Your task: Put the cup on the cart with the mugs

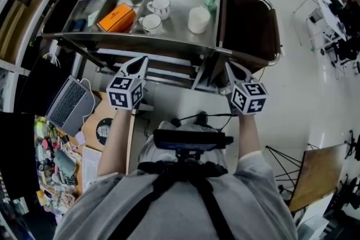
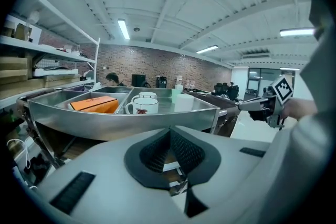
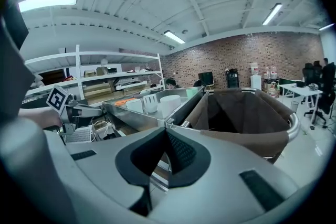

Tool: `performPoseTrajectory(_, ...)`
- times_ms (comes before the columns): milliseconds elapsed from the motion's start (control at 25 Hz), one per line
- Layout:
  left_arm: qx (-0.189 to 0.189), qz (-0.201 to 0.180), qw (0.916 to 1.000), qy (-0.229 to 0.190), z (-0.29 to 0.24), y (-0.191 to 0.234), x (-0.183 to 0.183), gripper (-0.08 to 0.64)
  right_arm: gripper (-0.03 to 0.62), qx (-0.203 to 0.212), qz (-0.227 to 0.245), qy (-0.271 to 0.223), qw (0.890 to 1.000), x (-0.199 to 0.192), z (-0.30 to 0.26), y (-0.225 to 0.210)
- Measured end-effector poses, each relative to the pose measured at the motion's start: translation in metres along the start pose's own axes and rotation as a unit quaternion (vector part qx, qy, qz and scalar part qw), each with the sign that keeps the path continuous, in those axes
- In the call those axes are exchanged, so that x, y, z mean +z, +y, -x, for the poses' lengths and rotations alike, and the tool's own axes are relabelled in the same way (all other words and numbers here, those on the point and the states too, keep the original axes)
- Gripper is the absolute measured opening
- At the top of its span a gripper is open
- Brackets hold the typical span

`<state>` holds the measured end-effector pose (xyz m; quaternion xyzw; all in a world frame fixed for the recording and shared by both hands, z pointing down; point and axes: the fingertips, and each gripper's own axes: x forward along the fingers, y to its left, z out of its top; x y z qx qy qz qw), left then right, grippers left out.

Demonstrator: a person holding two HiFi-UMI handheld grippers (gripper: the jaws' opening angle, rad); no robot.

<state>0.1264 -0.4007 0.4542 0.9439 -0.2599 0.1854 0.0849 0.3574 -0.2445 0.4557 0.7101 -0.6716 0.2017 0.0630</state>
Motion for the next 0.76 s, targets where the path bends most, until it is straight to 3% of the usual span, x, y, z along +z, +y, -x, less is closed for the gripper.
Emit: performPoseTrajectory(760,-0.010,0.009,0.9999,0.001,0.015,-0.004,-0.016,0.003,-0.003,0.000,0.005,0.010,1.000,-0.012,0.007,0.013)
